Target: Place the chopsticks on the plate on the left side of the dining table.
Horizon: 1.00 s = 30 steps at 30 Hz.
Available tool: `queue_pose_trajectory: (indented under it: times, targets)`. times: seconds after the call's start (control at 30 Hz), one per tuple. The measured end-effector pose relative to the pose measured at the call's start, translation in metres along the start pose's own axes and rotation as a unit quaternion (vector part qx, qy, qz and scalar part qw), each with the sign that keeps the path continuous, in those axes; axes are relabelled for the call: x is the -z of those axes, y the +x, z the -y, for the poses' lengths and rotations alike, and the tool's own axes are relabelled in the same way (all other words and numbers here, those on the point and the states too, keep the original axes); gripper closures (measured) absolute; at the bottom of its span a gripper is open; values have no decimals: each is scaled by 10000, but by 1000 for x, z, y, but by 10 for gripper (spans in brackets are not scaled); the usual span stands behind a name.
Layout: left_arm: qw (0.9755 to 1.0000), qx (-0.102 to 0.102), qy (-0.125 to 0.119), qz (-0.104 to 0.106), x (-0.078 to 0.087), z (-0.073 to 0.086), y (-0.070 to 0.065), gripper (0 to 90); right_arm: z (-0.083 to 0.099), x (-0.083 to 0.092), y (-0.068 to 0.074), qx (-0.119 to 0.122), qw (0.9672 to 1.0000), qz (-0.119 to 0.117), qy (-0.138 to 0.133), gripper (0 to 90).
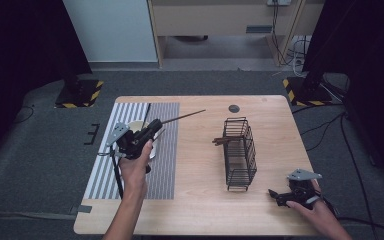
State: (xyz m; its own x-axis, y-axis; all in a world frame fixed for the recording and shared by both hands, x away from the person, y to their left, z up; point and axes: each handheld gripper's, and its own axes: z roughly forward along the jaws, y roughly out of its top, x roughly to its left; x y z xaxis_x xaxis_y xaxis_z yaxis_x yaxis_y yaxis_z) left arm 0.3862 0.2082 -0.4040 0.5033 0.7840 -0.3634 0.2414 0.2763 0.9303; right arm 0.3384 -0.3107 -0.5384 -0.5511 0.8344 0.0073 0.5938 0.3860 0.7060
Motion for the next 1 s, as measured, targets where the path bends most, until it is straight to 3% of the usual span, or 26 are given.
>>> queue_pose_trajectory:
  times: [0.4,1.0]
  targets:
    - [9997,106,157,-182,16,22,19,836,0,0,0,18,10000,0,-6,3]
    - [9985,223,186,-459,38,35,41,836,0,0,0,20,10000,3,-7,3]
